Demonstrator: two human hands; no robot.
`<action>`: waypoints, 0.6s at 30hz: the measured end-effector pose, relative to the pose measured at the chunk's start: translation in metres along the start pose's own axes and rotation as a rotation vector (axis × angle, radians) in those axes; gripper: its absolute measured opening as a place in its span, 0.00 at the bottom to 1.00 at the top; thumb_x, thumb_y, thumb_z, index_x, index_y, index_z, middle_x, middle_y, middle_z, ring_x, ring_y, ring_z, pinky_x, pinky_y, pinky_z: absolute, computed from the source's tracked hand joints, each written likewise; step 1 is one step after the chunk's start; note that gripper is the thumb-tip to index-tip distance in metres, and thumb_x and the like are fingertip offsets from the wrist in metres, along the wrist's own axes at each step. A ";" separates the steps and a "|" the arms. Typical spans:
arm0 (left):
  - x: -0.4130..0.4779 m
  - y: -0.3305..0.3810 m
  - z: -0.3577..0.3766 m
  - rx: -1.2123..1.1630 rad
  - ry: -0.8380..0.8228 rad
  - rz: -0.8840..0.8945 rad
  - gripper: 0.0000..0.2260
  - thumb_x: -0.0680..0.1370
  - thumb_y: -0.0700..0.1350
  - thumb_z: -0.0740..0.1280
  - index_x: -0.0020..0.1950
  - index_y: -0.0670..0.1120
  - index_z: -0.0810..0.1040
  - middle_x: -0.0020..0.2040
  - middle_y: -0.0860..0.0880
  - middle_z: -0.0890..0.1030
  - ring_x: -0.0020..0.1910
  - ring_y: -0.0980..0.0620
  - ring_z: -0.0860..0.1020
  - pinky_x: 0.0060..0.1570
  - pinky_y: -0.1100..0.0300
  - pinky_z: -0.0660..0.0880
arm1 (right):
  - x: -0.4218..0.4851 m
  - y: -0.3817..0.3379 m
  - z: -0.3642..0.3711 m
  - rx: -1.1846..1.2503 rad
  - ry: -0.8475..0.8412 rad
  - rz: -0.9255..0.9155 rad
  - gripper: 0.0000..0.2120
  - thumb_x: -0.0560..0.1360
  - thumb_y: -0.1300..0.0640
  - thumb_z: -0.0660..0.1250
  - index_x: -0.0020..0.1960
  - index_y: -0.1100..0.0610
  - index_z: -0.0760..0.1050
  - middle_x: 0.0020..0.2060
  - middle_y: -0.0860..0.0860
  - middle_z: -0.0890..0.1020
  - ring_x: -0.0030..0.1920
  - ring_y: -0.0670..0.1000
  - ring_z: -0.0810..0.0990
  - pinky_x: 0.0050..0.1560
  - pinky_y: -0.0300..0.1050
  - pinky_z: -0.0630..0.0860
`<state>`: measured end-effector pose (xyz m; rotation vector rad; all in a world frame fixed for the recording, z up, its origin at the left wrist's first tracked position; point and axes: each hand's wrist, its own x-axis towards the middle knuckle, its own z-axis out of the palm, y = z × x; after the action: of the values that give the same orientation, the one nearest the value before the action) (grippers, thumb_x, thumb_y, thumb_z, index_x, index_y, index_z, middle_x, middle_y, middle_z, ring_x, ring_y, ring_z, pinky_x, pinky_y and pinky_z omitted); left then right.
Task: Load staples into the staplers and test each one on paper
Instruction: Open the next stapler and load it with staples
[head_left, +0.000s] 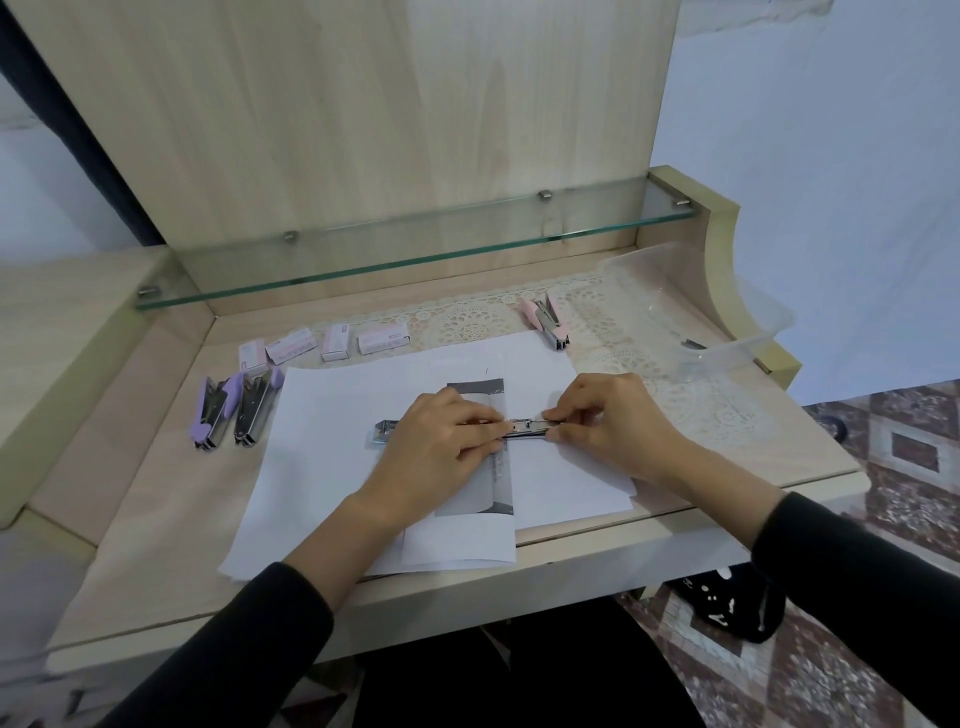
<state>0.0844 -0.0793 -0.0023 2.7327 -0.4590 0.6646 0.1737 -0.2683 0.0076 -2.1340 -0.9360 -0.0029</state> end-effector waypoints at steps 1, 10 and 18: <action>0.000 0.000 0.001 -0.014 0.005 -0.009 0.12 0.74 0.48 0.63 0.48 0.46 0.84 0.45 0.51 0.83 0.42 0.55 0.69 0.43 0.62 0.67 | 0.000 0.000 0.000 -0.001 0.000 -0.004 0.07 0.64 0.64 0.75 0.42 0.62 0.83 0.37 0.53 0.81 0.33 0.39 0.73 0.37 0.27 0.69; 0.001 0.003 -0.002 -0.075 -0.002 -0.075 0.13 0.74 0.49 0.62 0.49 0.46 0.83 0.45 0.50 0.82 0.45 0.57 0.69 0.47 0.69 0.67 | -0.002 0.000 0.001 -0.032 -0.025 -0.075 0.15 0.65 0.64 0.74 0.51 0.55 0.82 0.34 0.48 0.77 0.38 0.37 0.75 0.40 0.25 0.67; -0.020 -0.019 -0.030 0.001 -0.022 -0.301 0.16 0.71 0.54 0.70 0.56 0.50 0.78 0.53 0.55 0.79 0.52 0.55 0.72 0.54 0.55 0.70 | -0.001 -0.004 -0.002 -0.113 -0.050 -0.007 0.10 0.66 0.60 0.74 0.48 0.59 0.82 0.37 0.51 0.77 0.34 0.41 0.72 0.38 0.25 0.66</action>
<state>0.0633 -0.0475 0.0096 2.7310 -0.0474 0.5551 0.1706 -0.2680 0.0113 -2.2434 -0.9936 -0.0053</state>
